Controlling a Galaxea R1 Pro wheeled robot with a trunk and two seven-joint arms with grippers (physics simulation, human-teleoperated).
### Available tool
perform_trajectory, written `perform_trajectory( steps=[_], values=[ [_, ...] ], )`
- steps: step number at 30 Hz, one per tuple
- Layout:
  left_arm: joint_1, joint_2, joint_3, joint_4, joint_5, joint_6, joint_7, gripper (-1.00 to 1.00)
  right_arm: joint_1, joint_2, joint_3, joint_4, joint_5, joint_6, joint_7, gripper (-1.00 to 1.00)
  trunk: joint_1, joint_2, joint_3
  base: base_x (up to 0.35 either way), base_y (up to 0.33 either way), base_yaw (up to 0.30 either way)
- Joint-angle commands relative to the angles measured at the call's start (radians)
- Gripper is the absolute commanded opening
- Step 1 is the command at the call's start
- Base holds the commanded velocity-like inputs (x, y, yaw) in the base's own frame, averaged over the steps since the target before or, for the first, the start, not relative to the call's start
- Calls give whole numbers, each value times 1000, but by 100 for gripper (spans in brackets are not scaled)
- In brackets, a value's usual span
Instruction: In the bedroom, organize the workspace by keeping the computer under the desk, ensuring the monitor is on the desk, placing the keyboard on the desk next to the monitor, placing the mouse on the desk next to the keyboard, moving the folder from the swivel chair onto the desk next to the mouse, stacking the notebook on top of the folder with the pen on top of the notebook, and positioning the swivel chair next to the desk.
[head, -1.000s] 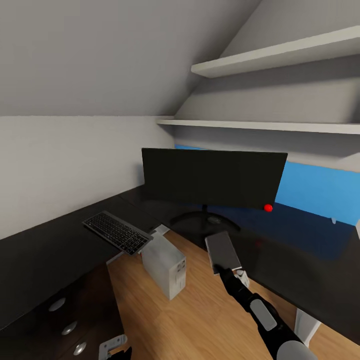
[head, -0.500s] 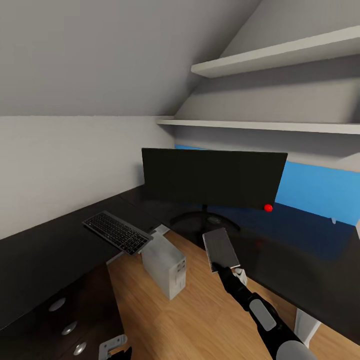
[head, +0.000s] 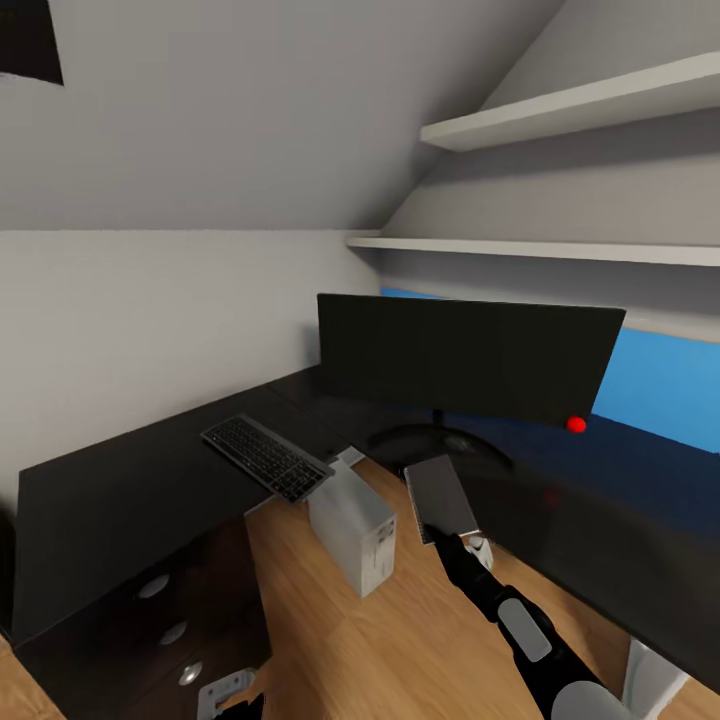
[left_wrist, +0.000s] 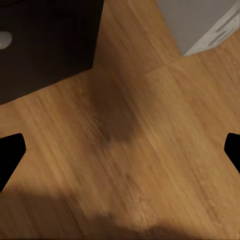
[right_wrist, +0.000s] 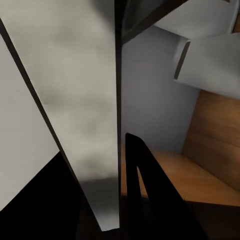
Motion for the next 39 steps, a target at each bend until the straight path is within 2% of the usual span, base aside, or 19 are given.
perform_trajectory(
  steps=[1, 24, 39],
  values=[
    [-1, 1, -8, 1, 9, -5, 4, 100, 0, 1, -6, 0, -8, 9, 2, -100, 0, -1, -1, 0, 0, 259],
    [-1, 1, -8, 2, 9, -5, 4, 100, 0, 1, -8, 0, -7, 6, 2, -100, 0, -1, -11, -3, -1, 264],
    [-1, 1, -9, 2, 7, -5, 3, 100, 0, -1, -10, -1, -7, 7, 2, -100, 0, -1, -16, -225, -138, 266]
  ],
)
